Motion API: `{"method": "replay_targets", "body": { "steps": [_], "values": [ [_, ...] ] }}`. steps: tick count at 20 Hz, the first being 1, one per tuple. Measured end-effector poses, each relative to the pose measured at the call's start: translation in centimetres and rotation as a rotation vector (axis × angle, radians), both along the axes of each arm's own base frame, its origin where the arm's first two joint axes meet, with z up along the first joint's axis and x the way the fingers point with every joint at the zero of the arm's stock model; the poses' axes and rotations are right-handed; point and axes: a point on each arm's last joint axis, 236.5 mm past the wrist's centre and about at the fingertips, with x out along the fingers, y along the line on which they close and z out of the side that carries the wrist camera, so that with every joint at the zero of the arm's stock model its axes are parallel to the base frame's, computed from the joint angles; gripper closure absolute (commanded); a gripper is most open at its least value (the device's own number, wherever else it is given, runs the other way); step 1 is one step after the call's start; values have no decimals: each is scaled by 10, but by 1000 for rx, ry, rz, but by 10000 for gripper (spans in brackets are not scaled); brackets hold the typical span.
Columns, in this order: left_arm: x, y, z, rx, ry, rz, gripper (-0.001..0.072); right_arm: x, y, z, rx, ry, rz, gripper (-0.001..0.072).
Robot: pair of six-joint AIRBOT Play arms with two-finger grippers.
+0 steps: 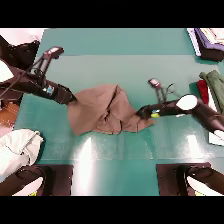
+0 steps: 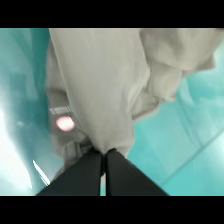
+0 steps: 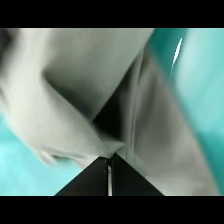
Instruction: Fold the shirts.
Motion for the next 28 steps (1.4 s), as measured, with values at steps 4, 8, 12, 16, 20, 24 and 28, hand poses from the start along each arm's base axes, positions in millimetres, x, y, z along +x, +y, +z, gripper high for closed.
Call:
{"method": "replay_targets", "body": {
  "steps": [4,8,12,16,20,24,28],
  "values": [
    [21,2,96,-41,-241,32,675,48,-49,153,88,-365,-167,702],
    [6,9,244,-134,-600,50,676,36,-116,319,110,-734,-338,702],
    [-51,26,359,-241,-913,81,675,-14,-160,419,36,-956,-455,702],
    [-111,44,427,-366,-1125,125,676,-53,-185,469,-66,-1057,-560,702],
    [-134,54,449,-411,-1203,151,676,-59,-198,484,-97,-1012,-618,702],
    [-69,72,397,-268,-1086,282,676,-29,-208,445,-47,-750,-609,702],
    [33,81,266,-28,-766,374,676,19,-207,340,-21,-325,-528,702]
  ]
}}
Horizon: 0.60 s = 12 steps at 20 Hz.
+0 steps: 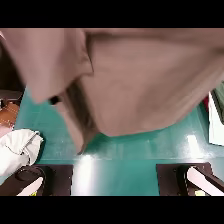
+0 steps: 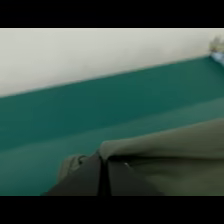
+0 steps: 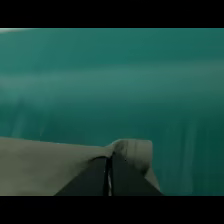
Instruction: Fold the shirts.
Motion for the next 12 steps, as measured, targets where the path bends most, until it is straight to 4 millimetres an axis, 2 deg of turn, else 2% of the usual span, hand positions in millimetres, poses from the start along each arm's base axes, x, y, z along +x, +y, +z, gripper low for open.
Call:
{"method": "replay_targets", "body": {
  "steps": [2,4,6,7,8,9,10,12],
  "values": [
    [40,-2,-81,74,209,29,675,19,9,-67,-1,222,52,701],
    [71,-5,-159,140,398,38,674,35,21,-134,-37,413,99,699],
    [94,-8,-222,190,536,43,673,51,37,-186,-66,525,139,698],
    [102,-9,-249,209,592,44,561,60,42,-208,-81,557,147,698],
    [108,-10,-268,223,626,46,265,69,45,-223,-90,567,147,698],
    [113,-10,-282,232,648,47,147,79,46,-237,-99,568,140,698],
    [117,-10,-292,239,665,49,156,89,46,-246,-102,560,131,660],
    [123,-7,-299,259,669,59,155,105,42,-252,-105,522,104,106]
  ]
}}
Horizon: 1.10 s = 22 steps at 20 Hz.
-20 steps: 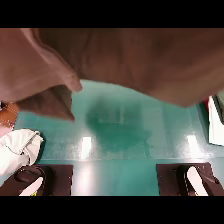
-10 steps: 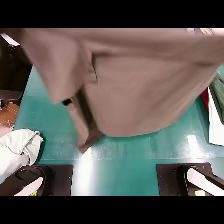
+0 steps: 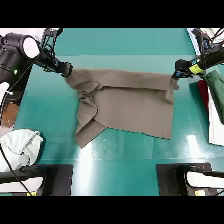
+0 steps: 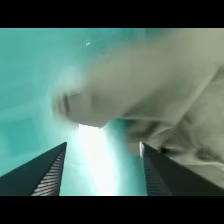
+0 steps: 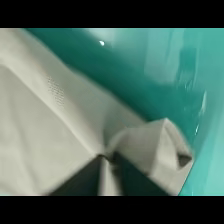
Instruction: Fold the shirts.
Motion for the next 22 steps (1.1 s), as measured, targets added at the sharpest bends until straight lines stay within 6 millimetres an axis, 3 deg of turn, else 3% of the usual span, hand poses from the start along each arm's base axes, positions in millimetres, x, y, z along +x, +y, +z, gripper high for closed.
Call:
{"method": "replay_targets", "body": {
  "steps": [4,8,11,15,18,22],
  "values": [
    [-15,1,-12,3,96,17,157,11,-28,9,-15,-44,-63,140],
    [-63,-45,-58,3,277,-79,155,0,-48,37,-26,-89,-103,146],
    [-102,-83,-93,77,349,-182,155,-8,-51,59,-33,-136,-109,146],
    [-136,-104,-129,190,376,-270,155,-17,-51,77,-42,-178,-103,150],
    [-147,-103,-148,246,373,-287,155,-22,-50,81,-45,-181,-98,151],
    [-155,-111,-159,231,379,-293,155,-26,-49,82,-46,-173,-90,151]
  ]
}}
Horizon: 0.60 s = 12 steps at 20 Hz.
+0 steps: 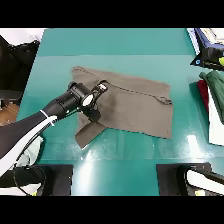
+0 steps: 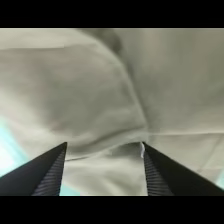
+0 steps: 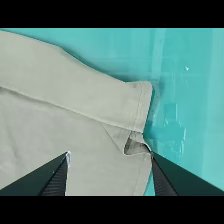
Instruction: Fold the shirts.
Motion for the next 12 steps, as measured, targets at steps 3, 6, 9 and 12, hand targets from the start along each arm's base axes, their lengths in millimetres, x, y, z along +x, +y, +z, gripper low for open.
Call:
{"method": "replay_targets", "body": {
  "steps": [3,6,9,12],
  "values": [
    [-2,-8,1,-28,4,5,155,-1,0,0,-1,1,3,152],
    [2,-15,5,-56,-9,7,155,-1,0,0,-2,2,4,151],
    [1,-16,-3,-45,8,-2,155,-1,0,0,-2,1,4,152],
    [6,-6,-9,15,1,-22,170,-1,0,0,-2,1,4,152]
  ]
}}
